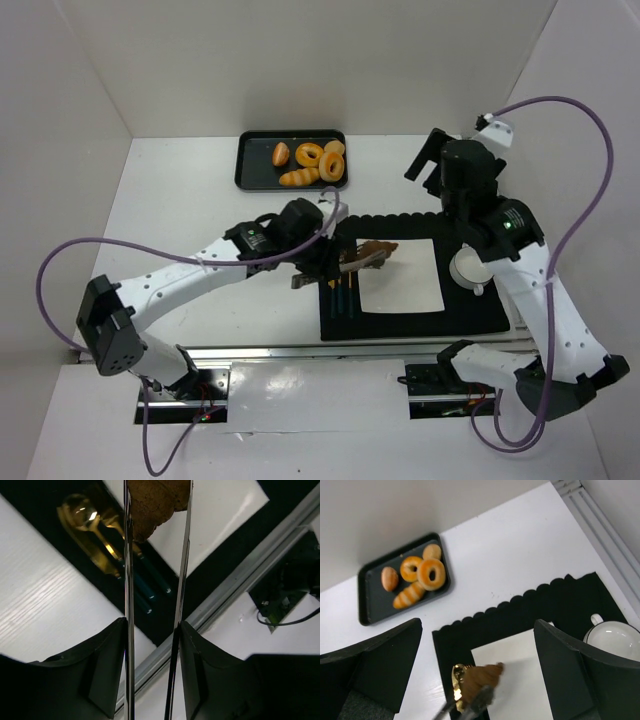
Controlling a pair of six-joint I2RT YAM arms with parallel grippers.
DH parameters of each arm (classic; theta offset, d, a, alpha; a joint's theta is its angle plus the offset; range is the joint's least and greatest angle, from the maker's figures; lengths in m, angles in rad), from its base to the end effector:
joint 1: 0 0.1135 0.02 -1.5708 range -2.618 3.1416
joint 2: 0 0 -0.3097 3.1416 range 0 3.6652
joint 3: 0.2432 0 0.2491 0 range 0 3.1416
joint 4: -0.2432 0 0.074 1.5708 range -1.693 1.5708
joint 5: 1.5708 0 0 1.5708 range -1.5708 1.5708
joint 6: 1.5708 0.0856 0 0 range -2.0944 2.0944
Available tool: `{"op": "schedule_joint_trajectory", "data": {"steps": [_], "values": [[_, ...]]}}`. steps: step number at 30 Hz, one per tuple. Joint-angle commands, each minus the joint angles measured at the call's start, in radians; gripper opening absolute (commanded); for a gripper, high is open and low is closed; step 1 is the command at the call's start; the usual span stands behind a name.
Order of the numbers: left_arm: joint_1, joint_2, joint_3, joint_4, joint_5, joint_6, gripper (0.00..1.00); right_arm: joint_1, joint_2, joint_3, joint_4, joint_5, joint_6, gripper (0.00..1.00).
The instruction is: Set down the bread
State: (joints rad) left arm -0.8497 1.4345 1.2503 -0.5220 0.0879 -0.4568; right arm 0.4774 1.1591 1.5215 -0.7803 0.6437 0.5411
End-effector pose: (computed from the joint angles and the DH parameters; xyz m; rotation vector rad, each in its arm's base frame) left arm 0.2240 -0.2662 0.3317 0.5159 2.3426 -0.7563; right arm 0.2288 0.0605 0.4813 0.4619 1.8448 0.0480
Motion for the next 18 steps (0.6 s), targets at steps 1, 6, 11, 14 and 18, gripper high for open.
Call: {"op": "schedule_joint_trajectory", "data": {"steps": [1, 6, 11, 14, 18], "values": [[-0.063, 0.087, 0.095, 0.108, -0.008, -0.042, 0.23, -0.006, -0.051, 0.054, -0.043, 0.025, -0.004, 1.0], [-0.153, 0.223, 0.192, 0.117, -0.077, -0.051, 0.27, -0.006, -0.07, 0.054, -0.066, 0.016, 0.005, 1.0], [-0.175, 0.34, 0.271, 0.091, -0.067, -0.06, 0.38, -0.006, -0.059, 0.063, -0.079, 0.016, 0.005, 1.0], [-0.184, 0.368, 0.304, 0.08, -0.053, -0.04, 0.58, -0.006, -0.059, 0.063, -0.088, 0.016, 0.005, 1.0], [-0.184, 0.336, 0.325, 0.028, -0.077, -0.019, 0.66, -0.016, -0.068, 0.054, -0.079, 0.025, 0.005, 1.0]]}}
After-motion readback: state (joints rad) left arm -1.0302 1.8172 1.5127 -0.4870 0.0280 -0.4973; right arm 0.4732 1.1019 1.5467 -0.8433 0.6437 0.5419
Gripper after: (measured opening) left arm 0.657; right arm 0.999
